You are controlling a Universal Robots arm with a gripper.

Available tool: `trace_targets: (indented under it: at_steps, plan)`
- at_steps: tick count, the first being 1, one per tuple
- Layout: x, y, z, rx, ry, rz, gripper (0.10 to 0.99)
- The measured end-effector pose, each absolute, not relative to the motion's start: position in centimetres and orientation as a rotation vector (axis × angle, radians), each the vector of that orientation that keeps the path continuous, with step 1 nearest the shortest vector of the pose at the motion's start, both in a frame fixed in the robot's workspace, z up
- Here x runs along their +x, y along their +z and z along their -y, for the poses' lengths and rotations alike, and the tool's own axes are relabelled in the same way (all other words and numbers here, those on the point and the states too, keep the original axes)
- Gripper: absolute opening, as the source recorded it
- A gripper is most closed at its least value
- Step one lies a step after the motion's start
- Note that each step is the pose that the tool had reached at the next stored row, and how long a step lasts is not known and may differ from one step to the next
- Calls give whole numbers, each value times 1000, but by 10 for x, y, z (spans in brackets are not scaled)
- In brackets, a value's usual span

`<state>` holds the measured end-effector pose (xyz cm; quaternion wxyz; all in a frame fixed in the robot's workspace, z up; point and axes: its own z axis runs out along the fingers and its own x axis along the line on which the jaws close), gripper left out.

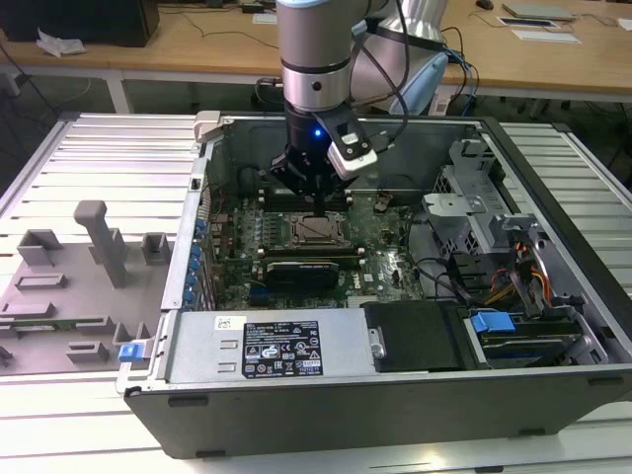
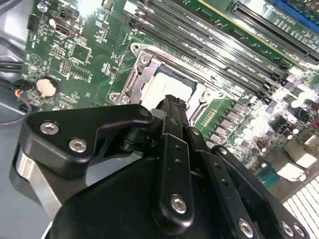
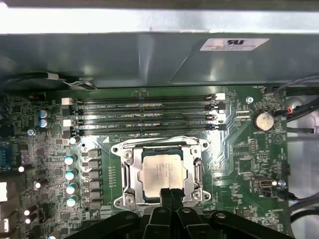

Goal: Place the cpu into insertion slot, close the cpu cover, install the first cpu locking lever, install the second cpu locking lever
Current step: 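Install the first cpu locking lever, then install the second cpu locking lever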

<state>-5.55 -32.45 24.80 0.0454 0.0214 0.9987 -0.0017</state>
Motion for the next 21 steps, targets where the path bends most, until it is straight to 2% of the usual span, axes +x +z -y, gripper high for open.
trace_targets:
  at_steps: [21]
  plan:
    - [-55, 249, 325, 65, -5, -3050, 106]
